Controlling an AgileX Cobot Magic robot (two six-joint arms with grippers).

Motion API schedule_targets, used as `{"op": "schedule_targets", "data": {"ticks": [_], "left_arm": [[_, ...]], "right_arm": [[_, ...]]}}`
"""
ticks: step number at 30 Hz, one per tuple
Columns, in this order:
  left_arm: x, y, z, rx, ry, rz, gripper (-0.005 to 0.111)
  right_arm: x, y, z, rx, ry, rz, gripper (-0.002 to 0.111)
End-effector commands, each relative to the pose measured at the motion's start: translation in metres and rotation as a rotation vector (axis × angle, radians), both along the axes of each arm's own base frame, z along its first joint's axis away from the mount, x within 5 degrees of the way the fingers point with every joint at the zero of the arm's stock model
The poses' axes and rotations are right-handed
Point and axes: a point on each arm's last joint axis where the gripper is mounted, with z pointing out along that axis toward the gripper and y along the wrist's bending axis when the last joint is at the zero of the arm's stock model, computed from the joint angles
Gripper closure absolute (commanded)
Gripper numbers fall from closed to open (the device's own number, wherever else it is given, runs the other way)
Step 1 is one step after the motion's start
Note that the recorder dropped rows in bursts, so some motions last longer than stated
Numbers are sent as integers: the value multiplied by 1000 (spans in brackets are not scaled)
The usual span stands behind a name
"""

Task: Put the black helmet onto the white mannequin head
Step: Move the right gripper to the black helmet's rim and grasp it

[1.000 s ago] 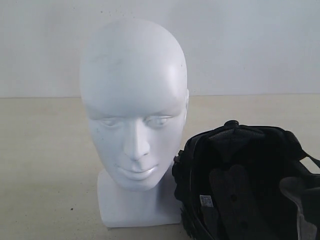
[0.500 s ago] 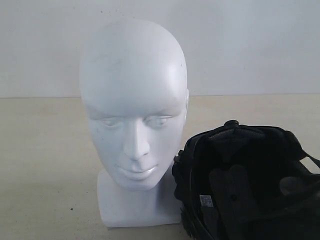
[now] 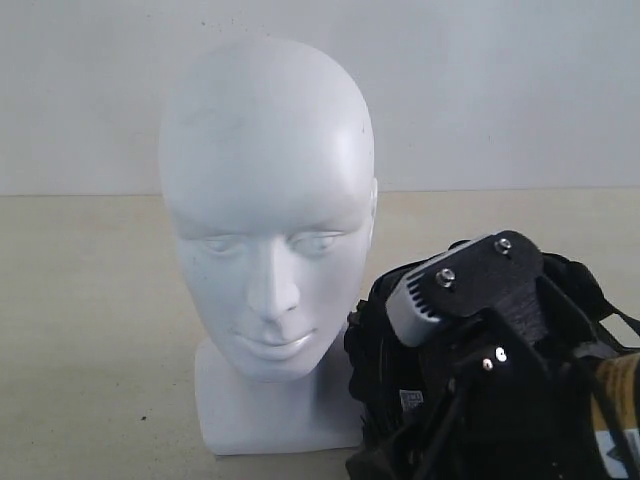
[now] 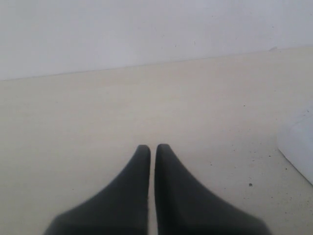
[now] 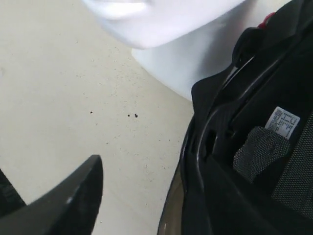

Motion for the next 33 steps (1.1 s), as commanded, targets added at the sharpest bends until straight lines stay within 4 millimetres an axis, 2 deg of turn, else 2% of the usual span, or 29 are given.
{"op": "schedule_targets", "data": {"ticks": [1,3,13,24,33], "left_arm": [[0,0,0,5,-4,1,102],[0,0,0,5,-4,1,102],[0,0,0,5,-4,1,102],[0,0,0,5,-4,1,102],[0,0,0,5,-4,1,102]], "right_arm": [[7,4,-9,-47,-24,-27,40],[11,4,-12,-57,-32,-62,37],[23,18,-44,-164,12,-77,37],[33,28,-69,-213,23,-86,37],[41,31,-70,-187,4,-170,37]]}}
